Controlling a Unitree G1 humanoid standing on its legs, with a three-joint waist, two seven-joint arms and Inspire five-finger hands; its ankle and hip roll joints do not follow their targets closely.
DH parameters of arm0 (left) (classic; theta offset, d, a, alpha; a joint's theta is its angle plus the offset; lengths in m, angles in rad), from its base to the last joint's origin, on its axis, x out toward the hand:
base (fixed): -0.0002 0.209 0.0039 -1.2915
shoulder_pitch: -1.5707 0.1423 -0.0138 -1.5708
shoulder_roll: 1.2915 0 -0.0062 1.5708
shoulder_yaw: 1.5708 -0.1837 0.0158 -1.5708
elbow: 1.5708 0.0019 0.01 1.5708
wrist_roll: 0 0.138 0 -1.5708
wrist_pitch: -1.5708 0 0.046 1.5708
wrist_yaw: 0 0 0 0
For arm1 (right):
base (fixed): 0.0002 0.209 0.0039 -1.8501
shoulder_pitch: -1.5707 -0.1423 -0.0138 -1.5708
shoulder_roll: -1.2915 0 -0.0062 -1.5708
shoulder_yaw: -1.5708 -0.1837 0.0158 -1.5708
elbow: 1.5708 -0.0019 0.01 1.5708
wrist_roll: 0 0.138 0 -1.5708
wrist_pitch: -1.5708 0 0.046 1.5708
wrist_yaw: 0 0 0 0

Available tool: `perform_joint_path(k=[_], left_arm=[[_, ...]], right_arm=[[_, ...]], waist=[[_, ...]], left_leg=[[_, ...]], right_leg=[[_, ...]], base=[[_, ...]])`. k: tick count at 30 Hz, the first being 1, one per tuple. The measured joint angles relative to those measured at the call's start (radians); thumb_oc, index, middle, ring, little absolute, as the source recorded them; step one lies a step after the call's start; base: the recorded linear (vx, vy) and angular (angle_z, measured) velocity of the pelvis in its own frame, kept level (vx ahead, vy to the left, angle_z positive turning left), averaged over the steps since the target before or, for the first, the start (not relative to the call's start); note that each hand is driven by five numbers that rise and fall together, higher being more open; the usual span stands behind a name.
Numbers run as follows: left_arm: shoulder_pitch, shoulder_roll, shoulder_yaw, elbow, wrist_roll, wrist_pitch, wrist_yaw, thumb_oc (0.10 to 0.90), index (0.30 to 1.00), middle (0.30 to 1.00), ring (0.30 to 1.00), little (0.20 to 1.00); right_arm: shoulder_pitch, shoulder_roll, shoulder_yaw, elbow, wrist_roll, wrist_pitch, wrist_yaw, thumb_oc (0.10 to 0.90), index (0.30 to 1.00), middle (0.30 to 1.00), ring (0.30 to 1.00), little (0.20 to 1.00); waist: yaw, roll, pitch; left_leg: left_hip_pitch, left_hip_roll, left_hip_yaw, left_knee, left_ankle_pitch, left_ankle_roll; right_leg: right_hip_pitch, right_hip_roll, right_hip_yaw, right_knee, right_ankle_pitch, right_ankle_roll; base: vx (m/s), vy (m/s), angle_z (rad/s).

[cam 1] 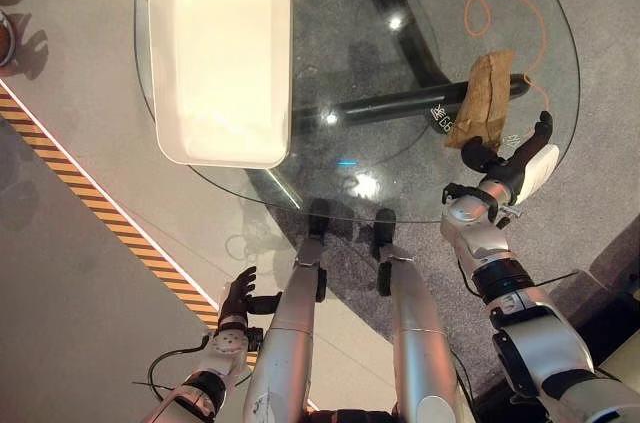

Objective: Wipe the table with a cloth and put it in the basket.

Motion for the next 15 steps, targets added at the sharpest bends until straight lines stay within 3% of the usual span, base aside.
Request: perform_joint_path(k=[4, 15], left_arm=[[-0.003, 0.000, 0.000, -0.014, 0.000, 0.013, -0.003, 0.800, 0.900, 0.900, 0.900, 0.900], [-0.004, 0.001, 0.000, -0.022, -0.002, 0.018, -0.003, 0.800, 0.900, 0.900, 0.900, 0.900]], right_arm=[[-0.005, -0.020, 0.004, -0.028, 0.023, -0.004, 0.064, 0.800, 0.900, 0.900, 0.900, 0.900], [-0.027, -0.025, 0.021, -0.040, 0.079, -0.014, 0.083, 0.800, 0.900, 0.900, 0.900, 0.900]], waist=[[0.003, 0.000, 0.000], [0.004, 0.001, 0.000]], left_leg=[[-0.038, -0.004, -0.001, 0.021, -0.003, 0.004], [-0.087, -0.003, -0.004, 0.038, -0.004, 0.004]], right_leg=[[-0.037, -0.002, -0.001, 0.024, -0.002, -0.002], [-0.076, -0.002, -0.004, 0.034, 0.001, -0.008]], base=[[0.00, 0.000, 0.00], [0.00, 0.003, 0.00]])
